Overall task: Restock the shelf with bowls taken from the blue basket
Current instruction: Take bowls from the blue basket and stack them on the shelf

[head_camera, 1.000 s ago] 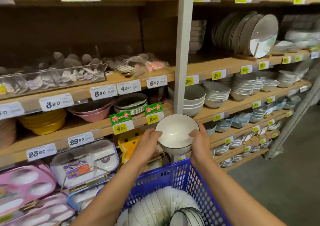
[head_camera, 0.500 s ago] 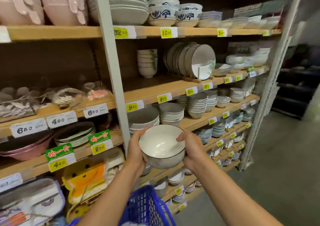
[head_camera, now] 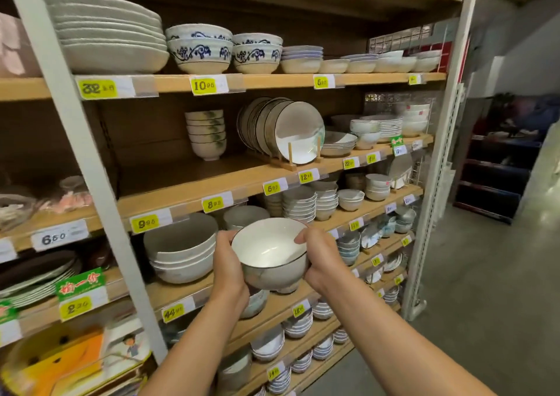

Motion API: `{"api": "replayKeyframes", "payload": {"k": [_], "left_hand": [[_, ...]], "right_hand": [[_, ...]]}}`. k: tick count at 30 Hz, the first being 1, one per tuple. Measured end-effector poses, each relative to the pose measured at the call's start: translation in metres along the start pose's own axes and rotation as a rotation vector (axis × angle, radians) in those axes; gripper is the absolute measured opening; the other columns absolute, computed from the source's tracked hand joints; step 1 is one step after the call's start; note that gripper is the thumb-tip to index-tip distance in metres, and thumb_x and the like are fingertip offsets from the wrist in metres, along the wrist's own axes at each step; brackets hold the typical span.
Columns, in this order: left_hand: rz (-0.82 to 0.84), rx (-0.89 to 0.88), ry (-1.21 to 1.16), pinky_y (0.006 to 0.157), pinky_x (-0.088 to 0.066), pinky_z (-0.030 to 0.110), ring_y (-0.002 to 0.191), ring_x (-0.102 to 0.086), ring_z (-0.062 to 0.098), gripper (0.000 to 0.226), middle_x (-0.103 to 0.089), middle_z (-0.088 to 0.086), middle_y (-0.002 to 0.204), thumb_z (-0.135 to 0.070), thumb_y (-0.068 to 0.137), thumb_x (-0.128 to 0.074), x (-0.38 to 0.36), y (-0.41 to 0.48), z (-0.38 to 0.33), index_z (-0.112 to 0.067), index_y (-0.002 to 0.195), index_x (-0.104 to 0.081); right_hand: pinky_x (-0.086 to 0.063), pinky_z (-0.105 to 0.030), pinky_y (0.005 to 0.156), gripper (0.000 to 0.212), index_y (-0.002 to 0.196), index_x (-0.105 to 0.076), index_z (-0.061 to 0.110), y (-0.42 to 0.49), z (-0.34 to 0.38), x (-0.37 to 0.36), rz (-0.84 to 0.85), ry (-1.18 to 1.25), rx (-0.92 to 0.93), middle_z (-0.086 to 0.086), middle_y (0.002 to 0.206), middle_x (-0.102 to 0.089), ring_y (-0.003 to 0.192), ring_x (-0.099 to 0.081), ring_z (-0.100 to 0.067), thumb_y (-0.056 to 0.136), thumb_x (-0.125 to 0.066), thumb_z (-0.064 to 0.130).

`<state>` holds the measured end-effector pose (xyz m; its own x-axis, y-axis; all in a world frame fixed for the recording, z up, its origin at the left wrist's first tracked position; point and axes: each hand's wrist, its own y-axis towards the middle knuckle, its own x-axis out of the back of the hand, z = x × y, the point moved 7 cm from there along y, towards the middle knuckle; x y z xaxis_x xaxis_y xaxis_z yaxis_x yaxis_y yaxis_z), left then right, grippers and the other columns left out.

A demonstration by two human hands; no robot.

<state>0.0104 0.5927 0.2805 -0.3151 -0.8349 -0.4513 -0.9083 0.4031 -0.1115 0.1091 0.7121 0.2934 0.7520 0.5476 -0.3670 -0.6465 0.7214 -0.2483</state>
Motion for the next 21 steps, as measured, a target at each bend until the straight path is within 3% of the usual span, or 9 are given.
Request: {"api": "replayKeyframes", "payload": {"k": [4,9,11,14,18,21], "left_hand": [[0.006,-0.090,0.089,0.052,-0.041,0.026,0.057,-0.063,0.012,0.031,-0.068,-0.007,0.058,-0.030,0.090,-0.040,-0.022,0.031,-0.012,-0.023,0.065,-0.057],[0.002,-0.143,0.088,0.057,-0.047,0.027,0.070,-0.065,0.019,0.035,-0.074,-0.004,0.070,-0.037,0.088,-0.039,-0.039,0.076,-0.031,-0.024,0.070,-0.065],[0.018,-0.166,0.087,0.059,-0.049,0.027,0.066,-0.068,0.018,0.042,-0.073,-0.003,0.069,-0.037,0.087,-0.039,-0.046,0.096,-0.043,-0.025,0.060,-0.069],[0.053,-0.227,0.087,0.047,-0.047,0.019,0.050,-0.065,0.006,0.052,-0.069,-0.007,0.058,-0.033,0.088,-0.038,-0.060,0.123,-0.065,-0.028,0.043,-0.066],[-0.001,-0.251,0.094,0.063,-0.047,0.030,0.077,-0.068,0.021,0.037,-0.074,0.003,0.079,-0.039,0.085,-0.040,-0.073,0.157,-0.086,-0.023,0.074,-0.072],[-0.021,-0.249,0.090,0.069,-0.047,0.034,0.089,-0.068,0.030,0.036,-0.075,0.011,0.094,-0.039,0.082,-0.043,-0.082,0.176,-0.095,-0.016,0.089,-0.070]], "right_hand": [[-0.049,-0.034,0.064,0.027,0.086,-0.061,0.012,0.034,0.020,-0.005,0.021,-0.026,-0.001,-0.017,0.096,-0.062,0.081,-0.056,-0.033,0.077,-0.040,-0.003],[-0.049,-0.034,0.065,0.029,0.084,-0.064,0.014,0.079,0.051,-0.028,0.085,-0.035,0.037,-0.012,0.087,-0.063,0.079,-0.057,-0.030,0.078,-0.042,-0.005],[-0.050,-0.039,0.072,0.027,0.087,-0.061,0.012,0.097,0.062,-0.040,0.108,-0.029,0.029,-0.014,0.091,-0.062,0.082,-0.057,-0.032,0.077,-0.044,-0.006],[-0.052,-0.045,0.083,0.025,0.090,-0.058,0.009,0.123,0.077,-0.059,0.150,-0.017,0.009,-0.019,0.101,-0.063,0.089,-0.058,-0.035,0.074,-0.046,-0.007],[-0.056,-0.044,0.072,0.025,0.092,-0.057,0.008,0.157,0.100,-0.082,0.190,-0.011,0.023,-0.019,0.100,-0.063,0.088,-0.060,-0.036,0.075,-0.045,-0.007],[-0.049,-0.057,0.092,0.023,0.088,-0.058,0.006,0.184,0.115,-0.097,0.232,-0.026,0.055,-0.023,0.108,-0.062,0.098,-0.059,-0.042,0.075,-0.045,-0.007]]}}
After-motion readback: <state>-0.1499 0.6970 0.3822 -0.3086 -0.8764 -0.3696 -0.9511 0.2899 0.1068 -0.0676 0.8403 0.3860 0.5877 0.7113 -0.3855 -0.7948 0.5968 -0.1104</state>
